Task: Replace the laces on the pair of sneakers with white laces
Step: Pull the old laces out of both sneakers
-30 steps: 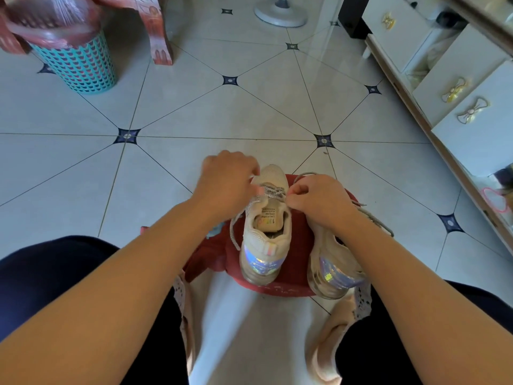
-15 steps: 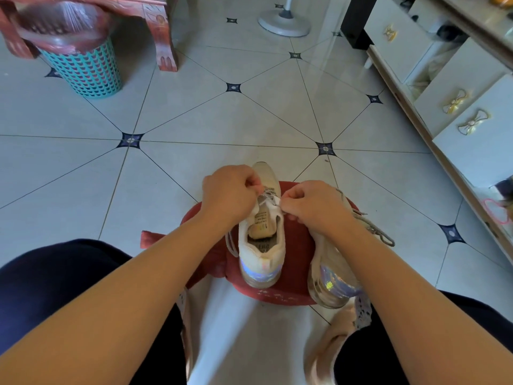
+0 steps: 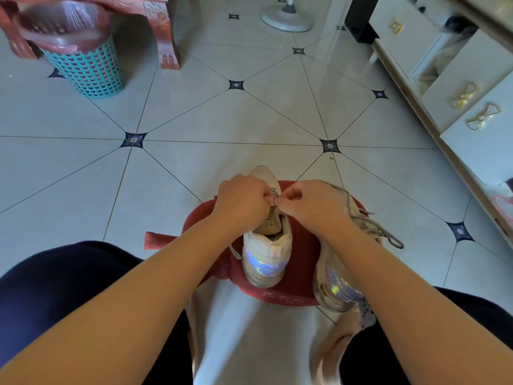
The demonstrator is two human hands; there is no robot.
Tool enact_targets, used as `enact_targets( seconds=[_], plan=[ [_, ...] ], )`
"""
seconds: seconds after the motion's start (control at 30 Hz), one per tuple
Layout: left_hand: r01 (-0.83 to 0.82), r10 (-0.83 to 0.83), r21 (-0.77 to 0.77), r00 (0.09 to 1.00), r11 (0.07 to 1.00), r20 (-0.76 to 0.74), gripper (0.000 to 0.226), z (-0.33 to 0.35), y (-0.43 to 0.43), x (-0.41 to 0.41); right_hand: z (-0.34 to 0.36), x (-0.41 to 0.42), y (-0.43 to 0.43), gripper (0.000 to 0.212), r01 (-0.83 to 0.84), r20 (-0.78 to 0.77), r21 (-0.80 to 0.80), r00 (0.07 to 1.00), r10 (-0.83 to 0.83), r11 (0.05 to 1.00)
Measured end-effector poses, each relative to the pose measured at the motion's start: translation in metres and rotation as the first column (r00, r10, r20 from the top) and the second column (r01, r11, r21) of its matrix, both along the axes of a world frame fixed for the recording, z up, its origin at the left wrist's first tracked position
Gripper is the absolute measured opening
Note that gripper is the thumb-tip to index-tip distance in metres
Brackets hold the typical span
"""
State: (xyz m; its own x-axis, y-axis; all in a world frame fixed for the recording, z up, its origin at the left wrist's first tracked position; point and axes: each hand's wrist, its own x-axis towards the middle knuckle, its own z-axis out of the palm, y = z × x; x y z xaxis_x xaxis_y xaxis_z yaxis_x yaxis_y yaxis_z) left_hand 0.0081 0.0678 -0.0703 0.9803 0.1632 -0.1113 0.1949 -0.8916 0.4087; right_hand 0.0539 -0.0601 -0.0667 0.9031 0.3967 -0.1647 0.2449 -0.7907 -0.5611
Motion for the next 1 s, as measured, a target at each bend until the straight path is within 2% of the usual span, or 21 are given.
enact_targets(
  seconds=[0.07,0.1,0.17,0.2,0.23,0.3,0.37,0.43,0.53,0.63,0.73,0.83,0.93,1.0],
  plan=[
    [-0.009,0.007,-0.065,0.999,0.998,-0.033,0.017,0.002,-0.001,-0.001,-0.001,0.001,-0.001,0.015,-0.013,0.047,-0.053,0.999,0.015,0.998],
    [-0.024,0.020,-0.148,0.999,0.989,-0.032,0.019,0.004,0.001,-0.002,-0.001,0.004,-0.003,0.015,0.002,0.077,-0.099,0.997,0.006,0.995],
    [-0.072,0.091,-0.380,0.995,0.922,0.032,0.017,0.017,0.011,-0.004,0.001,0.010,-0.009,0.017,0.060,0.100,-0.156,0.994,-0.045,0.986],
    [-0.075,0.126,-0.431,0.988,0.899,0.091,0.019,0.022,0.018,-0.005,0.003,0.013,-0.013,0.019,0.084,0.082,-0.129,0.994,-0.074,0.988],
    [-0.069,0.133,-0.408,0.983,0.910,0.129,0.020,0.025,0.025,-0.006,0.004,0.012,-0.015,0.021,0.091,0.054,-0.087,0.995,-0.087,0.992],
    [-0.084,0.114,-0.279,0.989,0.957,0.096,0.016,0.024,0.030,-0.011,0.005,0.006,-0.013,0.020,0.040,0.036,-0.062,0.999,-0.037,0.997],
    [-0.115,0.116,-0.154,0.993,0.981,-0.002,0.016,0.017,0.023,-0.012,0.004,0.000,-0.009,0.013,-0.013,0.073,-0.115,0.997,0.021,0.993],
    [-0.156,0.157,-0.070,0.988,0.985,0.007,0.030,0.011,0.018,-0.012,0.006,0.000,-0.006,0.016,-0.038,0.126,-0.174,0.990,0.060,0.984],
    [-0.133,0.145,-0.123,0.985,0.983,0.092,0.033,0.008,0.015,-0.012,0.008,0.001,-0.005,0.014,-0.015,0.095,-0.115,0.995,0.026,0.993],
    [-0.029,0.028,-0.095,0.999,0.995,-0.020,0.027,0.002,0.003,-0.014,0.006,-0.003,0.003,0.021,-0.075,0.078,-0.031,0.994,0.077,0.997],
    [-0.041,0.039,-0.127,0.999,0.991,-0.017,0.014,-0.003,0.003,-0.011,0.002,-0.003,0.010,0.023,-0.147,0.120,-0.105,0.980,0.159,0.984],
    [-0.048,0.054,-0.183,0.998,0.982,0.025,0.016,-0.007,0.001,-0.010,-0.003,-0.001,0.012,0.018,-0.154,0.178,-0.184,0.966,0.186,0.971],
    [-0.076,0.094,-0.178,0.991,0.981,0.092,0.019,-0.007,-0.003,-0.011,-0.004,0.002,0.014,0.011,-0.148,0.146,-0.093,0.976,0.161,0.985],
    [-0.109,0.134,-0.182,0.982,0.977,0.131,0.020,-0.007,-0.003,-0.012,-0.003,0.004,0.015,0.003,-0.133,0.051,0.023,0.990,0.132,0.991]
  ],
)
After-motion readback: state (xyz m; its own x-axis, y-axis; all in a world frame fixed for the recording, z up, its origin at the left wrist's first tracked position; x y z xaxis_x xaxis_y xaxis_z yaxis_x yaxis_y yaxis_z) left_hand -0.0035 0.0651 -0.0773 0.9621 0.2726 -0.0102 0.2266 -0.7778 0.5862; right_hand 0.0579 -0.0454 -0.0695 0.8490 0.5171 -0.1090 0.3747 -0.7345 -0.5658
